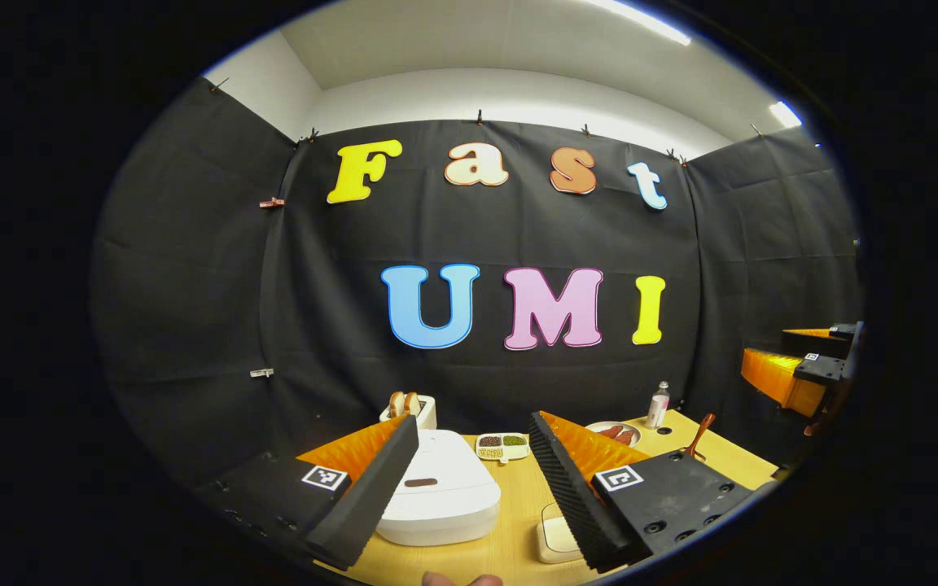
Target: Close the left gripper, press the button to open the rice cooker; take a wooden spoon from the chopstick holder with the right hand, scoop a spoonful of rice and pour it into the rice cooker, then put the wooden spoon back into the chopstick holder.
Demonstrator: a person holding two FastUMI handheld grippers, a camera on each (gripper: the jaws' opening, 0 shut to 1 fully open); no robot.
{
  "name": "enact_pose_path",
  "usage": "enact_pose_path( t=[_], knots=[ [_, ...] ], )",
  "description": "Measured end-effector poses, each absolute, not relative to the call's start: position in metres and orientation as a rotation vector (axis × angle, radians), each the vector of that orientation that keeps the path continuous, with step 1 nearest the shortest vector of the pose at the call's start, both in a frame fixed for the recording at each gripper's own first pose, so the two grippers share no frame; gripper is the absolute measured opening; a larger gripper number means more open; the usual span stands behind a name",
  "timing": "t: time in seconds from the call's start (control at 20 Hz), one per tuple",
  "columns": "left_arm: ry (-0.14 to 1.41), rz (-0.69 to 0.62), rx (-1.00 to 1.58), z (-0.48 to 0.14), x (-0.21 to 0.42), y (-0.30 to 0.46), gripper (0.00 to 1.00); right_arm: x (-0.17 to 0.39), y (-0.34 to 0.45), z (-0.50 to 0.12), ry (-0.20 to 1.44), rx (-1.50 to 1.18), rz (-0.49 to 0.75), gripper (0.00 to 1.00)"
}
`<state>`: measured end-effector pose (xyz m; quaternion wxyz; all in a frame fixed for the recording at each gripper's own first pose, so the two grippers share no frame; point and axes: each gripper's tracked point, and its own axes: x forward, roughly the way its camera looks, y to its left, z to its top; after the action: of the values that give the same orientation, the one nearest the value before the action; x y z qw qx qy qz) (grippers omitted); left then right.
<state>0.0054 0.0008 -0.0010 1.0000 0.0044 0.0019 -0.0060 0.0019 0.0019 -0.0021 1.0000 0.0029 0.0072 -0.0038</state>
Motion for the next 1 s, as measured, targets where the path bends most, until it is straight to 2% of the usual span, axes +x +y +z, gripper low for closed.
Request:
enact_pose_path(
  t=[0.25, 0.35, 0.55, 0.65, 1.0],
  knots=[
    [-0.002, -0.037, 0.008, 0.000, 0.008, -0.006, 0.92, 0.006, 0.001, -0.002, 0.016, 0.005, -0.014, 0.97],
    [-0.005, -0.050, 0.018, 0.002, 0.010, -0.007, 0.75, 0.007, 0.000, -0.001, 0.014, -0.001, -0.016, 0.97],
    [0.067, -0.150, 0.002, -0.014, 0.016, -0.025, 0.10, 0.008, 0.000, 0.001, 0.008, -0.004, -0.019, 0.97],
    [0.084, -0.207, -0.038, -0.018, 0.015, -0.028, 0.07, 0.008, 0.000, 0.004, 0.000, -0.004, -0.020, 0.97],
    [0.233, -0.199, -0.082, -0.051, 0.062, 0.038, 0.06, 0.008, -0.008, 0.002, 0.005, -0.031, -0.035, 0.97]
  ],
)
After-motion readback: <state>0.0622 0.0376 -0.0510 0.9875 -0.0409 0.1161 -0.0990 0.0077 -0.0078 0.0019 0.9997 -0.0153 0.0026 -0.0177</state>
